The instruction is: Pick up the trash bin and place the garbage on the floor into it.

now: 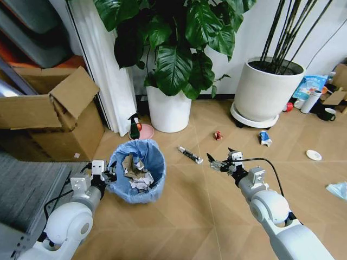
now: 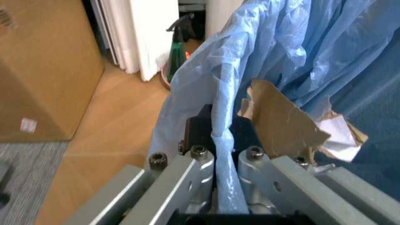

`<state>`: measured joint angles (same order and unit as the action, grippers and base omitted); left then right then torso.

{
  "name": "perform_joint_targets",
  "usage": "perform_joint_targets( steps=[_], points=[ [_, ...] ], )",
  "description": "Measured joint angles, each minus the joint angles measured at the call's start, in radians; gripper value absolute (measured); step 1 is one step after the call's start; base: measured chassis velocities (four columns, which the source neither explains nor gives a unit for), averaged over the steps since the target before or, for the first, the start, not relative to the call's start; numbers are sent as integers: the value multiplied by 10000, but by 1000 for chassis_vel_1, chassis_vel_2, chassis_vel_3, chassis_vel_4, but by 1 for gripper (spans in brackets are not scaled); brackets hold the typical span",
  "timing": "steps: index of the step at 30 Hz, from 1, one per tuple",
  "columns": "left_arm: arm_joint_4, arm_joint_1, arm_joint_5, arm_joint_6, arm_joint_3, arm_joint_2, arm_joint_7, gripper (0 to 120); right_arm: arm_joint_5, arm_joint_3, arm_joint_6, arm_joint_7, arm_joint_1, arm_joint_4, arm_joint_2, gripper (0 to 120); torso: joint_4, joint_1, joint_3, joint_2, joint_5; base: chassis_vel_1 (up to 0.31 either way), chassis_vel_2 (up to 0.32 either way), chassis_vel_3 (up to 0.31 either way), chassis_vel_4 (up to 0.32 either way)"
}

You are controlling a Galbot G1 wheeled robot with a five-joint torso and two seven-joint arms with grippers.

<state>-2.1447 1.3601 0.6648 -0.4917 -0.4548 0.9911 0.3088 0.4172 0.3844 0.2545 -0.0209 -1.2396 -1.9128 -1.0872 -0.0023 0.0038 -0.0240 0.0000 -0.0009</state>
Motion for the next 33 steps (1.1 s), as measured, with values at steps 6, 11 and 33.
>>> perform_joint_targets(
  steps=[6, 11, 33],
  points=[
    [-6, 15, -8, 12, -1, 18, -2, 0, -50, -37, -21, -33, -54, 44, 41, 100, 3, 0, 0, 0, -1, -260, 256, 264, -267],
    [-6, 14, -9, 12, -4, 22, -4, 0, -124, -85, 0, -66, -116, 55, 46, 100, -3, 1, 0, 0, -1, -244, 238, 230, -252],
    [-352, 450, -17, 190, -283, 90, 25, 0, -1297, -1929, -1866, -5024, 2911, 6486, 376, 100, 1, 0, 1, 0, 9, -56, 50, 35, -45]
  ],
)
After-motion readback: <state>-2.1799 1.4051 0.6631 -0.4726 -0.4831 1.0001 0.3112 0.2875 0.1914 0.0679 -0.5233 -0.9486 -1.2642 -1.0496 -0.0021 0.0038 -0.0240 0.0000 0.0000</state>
